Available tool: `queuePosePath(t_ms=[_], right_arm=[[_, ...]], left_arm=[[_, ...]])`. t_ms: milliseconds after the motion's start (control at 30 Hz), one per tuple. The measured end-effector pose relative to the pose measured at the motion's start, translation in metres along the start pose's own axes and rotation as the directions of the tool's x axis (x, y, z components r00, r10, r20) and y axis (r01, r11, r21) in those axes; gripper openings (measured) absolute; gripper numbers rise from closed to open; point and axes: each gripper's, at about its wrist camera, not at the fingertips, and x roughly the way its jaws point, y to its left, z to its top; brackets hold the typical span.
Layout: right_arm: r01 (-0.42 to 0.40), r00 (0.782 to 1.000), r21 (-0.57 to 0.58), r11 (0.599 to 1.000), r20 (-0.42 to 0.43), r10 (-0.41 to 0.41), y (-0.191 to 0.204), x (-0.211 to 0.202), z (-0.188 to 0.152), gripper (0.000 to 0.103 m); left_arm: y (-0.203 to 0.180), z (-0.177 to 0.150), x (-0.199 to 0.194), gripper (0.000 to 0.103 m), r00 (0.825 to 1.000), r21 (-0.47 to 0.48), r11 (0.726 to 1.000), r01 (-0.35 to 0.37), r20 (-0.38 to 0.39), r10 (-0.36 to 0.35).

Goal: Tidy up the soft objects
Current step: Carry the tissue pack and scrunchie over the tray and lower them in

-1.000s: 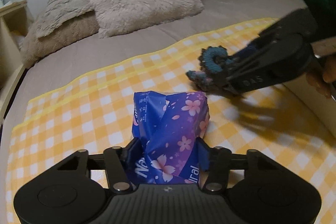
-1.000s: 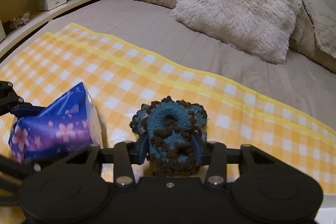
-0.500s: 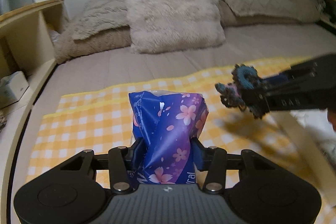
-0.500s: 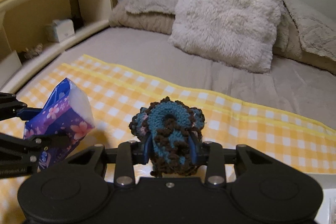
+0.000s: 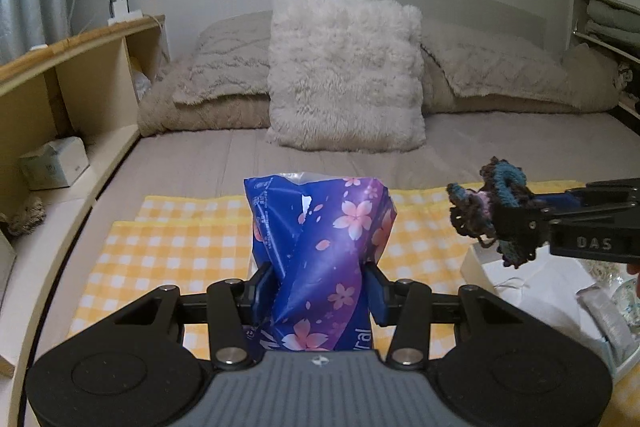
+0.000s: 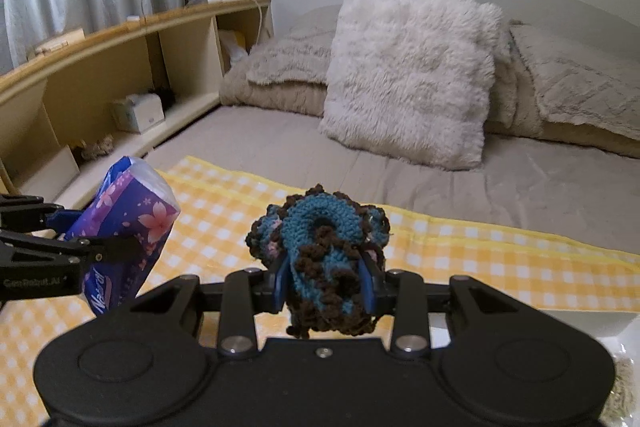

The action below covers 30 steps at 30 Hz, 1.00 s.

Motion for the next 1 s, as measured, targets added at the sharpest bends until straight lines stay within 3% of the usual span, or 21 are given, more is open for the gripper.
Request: queuePosePath(t_ms=[367, 700, 1000], right_arm=[[-0.005, 1.000, 0.024, 1.000, 0.020, 0.004, -0.021, -0.073, -0.002, 0.036], [0.081, 0.996, 0.053, 0.995, -0.027, -0.080, -0.074, -0.114, -0.016, 0.036], [0.146, 0.987, 0.093, 0.985, -0.077, -0.139, -0.125, -0.123, -0.037, 0.036]], left_arm=[[-0.033, 0.007, -0.040, 0.048, 1.000, -0.013, 1.000, -0.006, 0.009, 0.006], [-0.093, 0.018, -0.036, 0.048, 0.997, 0.001, 0.998, 0.062, -0.040, -0.062], [-0.163, 0.030, -0.011, 0.048, 0.986, 0.015, 0.987, 0.158, -0.053, -0.157]])
